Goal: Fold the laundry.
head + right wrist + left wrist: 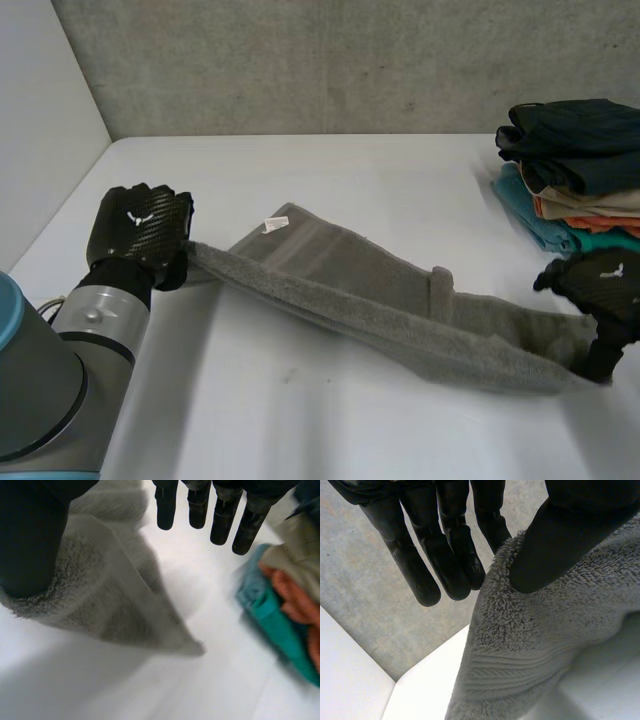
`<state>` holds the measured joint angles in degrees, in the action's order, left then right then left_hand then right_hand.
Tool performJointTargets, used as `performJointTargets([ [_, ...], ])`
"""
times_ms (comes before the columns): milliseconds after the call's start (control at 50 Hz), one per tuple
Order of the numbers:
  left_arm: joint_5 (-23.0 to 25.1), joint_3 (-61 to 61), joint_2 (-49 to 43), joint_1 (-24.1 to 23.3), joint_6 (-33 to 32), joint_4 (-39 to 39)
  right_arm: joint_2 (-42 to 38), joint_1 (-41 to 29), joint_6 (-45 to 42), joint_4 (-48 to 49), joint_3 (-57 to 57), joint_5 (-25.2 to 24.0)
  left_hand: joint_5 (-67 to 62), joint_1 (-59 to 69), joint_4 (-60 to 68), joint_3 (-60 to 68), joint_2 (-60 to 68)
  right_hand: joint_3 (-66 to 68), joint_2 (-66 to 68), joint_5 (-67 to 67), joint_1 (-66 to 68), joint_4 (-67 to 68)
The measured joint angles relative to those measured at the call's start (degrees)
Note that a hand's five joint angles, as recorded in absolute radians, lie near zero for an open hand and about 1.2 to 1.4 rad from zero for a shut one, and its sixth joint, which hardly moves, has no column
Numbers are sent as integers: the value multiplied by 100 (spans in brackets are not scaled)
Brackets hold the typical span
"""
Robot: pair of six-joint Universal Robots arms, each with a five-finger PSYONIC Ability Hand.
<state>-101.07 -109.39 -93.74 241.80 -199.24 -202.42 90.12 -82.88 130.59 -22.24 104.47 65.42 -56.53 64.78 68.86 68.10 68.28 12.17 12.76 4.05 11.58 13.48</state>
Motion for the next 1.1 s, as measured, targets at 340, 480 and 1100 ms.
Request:
performJointTargets([
  [340,-9,9,-43,-136,-10,0,1023,-114,213,-271,153,-812,0,0,0,0,0,0,0,-15,0,0],
  [480,-9,-2,-81,-135,-10,3,670,-189,444,-756,-4,-846,0,0,1,0,0,0,0,-15,0,0],
  [1100,39,181,-157,-101,-11,19,-1598,-2093,2881,903,159,20,0,0,3,0,0,423,394,339,351,362],
])
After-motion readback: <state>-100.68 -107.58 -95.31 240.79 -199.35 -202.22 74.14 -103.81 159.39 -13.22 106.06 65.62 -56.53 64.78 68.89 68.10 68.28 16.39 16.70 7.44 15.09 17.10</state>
